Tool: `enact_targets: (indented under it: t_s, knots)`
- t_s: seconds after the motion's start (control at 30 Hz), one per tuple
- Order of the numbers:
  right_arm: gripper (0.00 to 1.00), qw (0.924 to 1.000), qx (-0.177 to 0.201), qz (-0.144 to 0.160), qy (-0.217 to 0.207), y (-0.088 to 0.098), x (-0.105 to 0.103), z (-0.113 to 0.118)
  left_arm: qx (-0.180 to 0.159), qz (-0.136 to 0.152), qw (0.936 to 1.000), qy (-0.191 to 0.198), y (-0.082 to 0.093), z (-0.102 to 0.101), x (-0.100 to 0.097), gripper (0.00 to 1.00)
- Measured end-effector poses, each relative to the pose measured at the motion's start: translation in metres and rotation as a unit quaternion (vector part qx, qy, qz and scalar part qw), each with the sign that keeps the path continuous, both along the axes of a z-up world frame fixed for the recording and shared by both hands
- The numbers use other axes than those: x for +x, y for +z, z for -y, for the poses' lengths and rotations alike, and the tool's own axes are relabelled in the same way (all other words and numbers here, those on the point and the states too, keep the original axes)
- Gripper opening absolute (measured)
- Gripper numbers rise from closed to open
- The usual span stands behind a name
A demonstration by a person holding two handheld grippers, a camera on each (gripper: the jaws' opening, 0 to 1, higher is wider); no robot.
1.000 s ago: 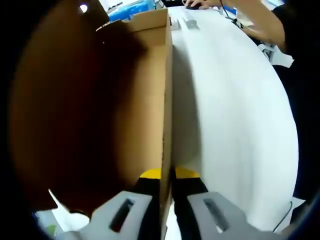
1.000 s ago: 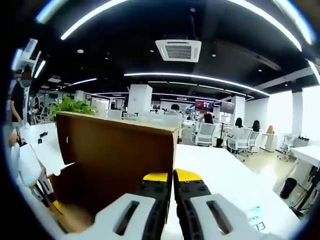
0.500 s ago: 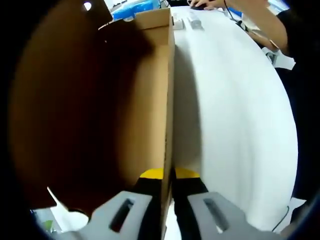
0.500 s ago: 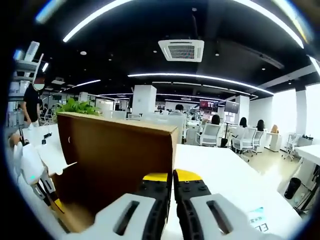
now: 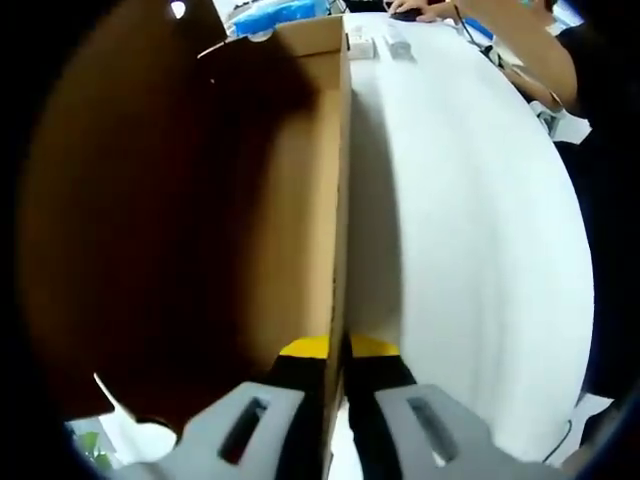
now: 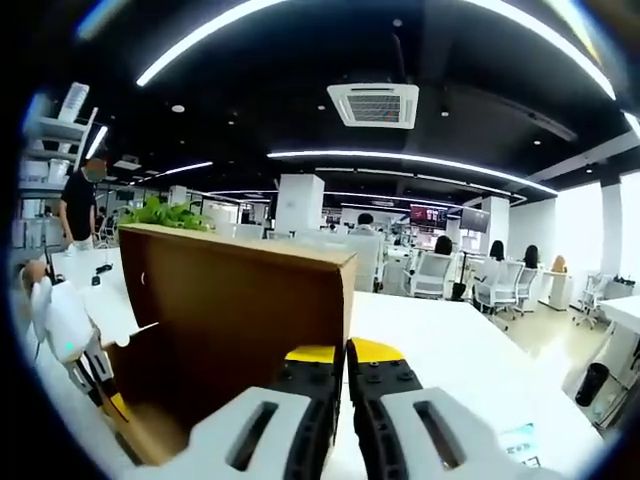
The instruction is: Operate the shoe box by opening the lid, removing the specified soft item, and placing it in the target area until the item is outside and the box remains undamaged.
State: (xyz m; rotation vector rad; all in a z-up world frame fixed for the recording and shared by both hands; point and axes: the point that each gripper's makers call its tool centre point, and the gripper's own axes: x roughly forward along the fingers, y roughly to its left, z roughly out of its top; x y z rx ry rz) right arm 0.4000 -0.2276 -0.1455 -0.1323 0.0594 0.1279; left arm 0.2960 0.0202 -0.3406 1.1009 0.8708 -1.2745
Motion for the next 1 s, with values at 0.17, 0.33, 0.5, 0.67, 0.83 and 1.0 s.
enact_targets:
  t_s: [0.17,0.33,0.5,0.67,0.83,1.0]
  knots:
    - [0.01,0.9999,0.01,0.003,0.011,-0.002,-0.002,0.0,0.002,-0.006,1.0,0.007,-0.001,0.0,-0.001,0.03]
    - [0.01,0.9998,0.012,0.011,0.012,-0.003,-0.004,0.0,0.002,-0.007,0.9999,0.009,-0.001,0.0,-0.002,0.03]
    - [0.01,0.9993,0.015,0.032,0.012,-0.008,-0.009,0.0,0.002,-0.01,0.9999,0.011,0.0,0.0,-0.001,0.03]
    - [0.01,0.999,0.016,0.039,0.013,-0.008,-0.011,-0.001,0.002,-0.01,0.9999,0.013,0.0,-0.001,-0.002,0.03]
    - [0.01,0.999,0.013,0.041,0.015,-0.009,-0.012,-0.001,0.002,-0.01,0.9999,0.013,0.0,-0.001,-0.001,0.03]
    - [0.01,0.9988,0.013,0.046,0.013,-0.012,-0.016,-0.002,0.001,-0.01,0.9999,0.012,-0.001,-0.002,0.0,0.03]
